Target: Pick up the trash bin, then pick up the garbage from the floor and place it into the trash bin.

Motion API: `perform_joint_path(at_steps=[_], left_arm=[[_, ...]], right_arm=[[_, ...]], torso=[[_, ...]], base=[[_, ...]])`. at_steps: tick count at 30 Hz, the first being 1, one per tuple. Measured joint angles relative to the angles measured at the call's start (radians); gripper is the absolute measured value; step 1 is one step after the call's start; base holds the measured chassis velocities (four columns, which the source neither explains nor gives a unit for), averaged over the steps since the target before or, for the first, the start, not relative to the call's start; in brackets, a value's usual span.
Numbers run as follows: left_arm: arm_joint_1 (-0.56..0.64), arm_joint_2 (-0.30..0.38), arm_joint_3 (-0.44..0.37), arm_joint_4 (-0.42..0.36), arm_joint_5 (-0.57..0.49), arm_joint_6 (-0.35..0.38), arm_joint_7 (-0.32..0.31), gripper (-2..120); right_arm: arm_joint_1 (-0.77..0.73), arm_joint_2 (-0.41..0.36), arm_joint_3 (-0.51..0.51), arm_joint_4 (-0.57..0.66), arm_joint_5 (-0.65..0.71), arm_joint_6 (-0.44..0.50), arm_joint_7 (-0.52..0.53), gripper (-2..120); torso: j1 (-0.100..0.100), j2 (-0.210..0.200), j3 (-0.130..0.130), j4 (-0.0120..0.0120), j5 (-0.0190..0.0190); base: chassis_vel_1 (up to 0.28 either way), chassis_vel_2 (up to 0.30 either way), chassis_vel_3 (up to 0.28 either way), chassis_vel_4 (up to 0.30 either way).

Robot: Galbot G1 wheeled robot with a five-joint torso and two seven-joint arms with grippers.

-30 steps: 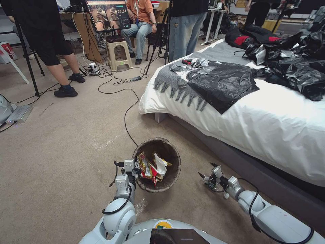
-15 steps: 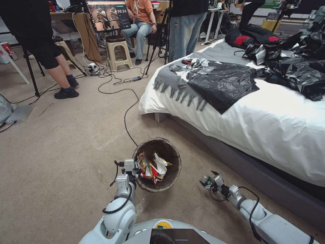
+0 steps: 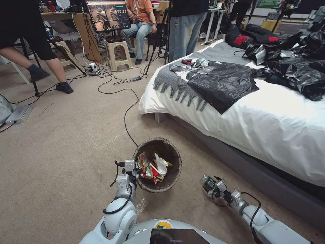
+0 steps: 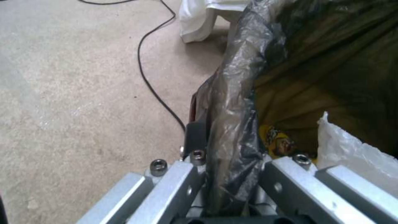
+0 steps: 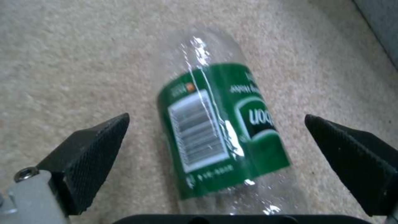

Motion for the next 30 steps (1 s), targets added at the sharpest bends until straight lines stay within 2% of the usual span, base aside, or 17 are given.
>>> perform_joint_path(at_steps=[14, 27, 29, 30], left_arm=[[0.003, -0.001, -0.002, -0.004, 0.002, -0.002, 0.000, 0], [-0.001, 0.000, -0.005, -0.004, 0.000, -0.002, -0.002, 0], [-0.002, 0.001, -0.005, -0.004, 0.000, -0.002, -0.002, 0], [-0.002, 0.001, -0.005, -0.004, 0.000, -0.002, -0.002, 0]], right_arm=[[0.070, 0.042, -0.012, -0.117, -0.019, 0.020, -0.010, 100], [0.098, 0.070, -0.026, -0.153, -0.040, 0.026, -0.012, 100], [0.105, 0.075, -0.028, -0.159, -0.045, 0.029, -0.012, 92], [0.105, 0.075, -0.028, -0.159, -0.045, 0.029, -0.012, 92]], torso=[[0.000, 0.000, 0.000, 0.0000, 0.0000], [0.000, 0.000, 0.000, -0.0001, 0.0000], [0.000, 0.000, 0.000, -0.0002, -0.0002], [0.000, 0.000, 0.000, -0.0002, -0.0002]], base=[[0.000, 0.000, 0.000, 0.000], [0.000, 0.000, 0.000, 0.000], [0.000, 0.000, 0.000, 0.000], [0.000, 0.000, 0.000, 0.000]])
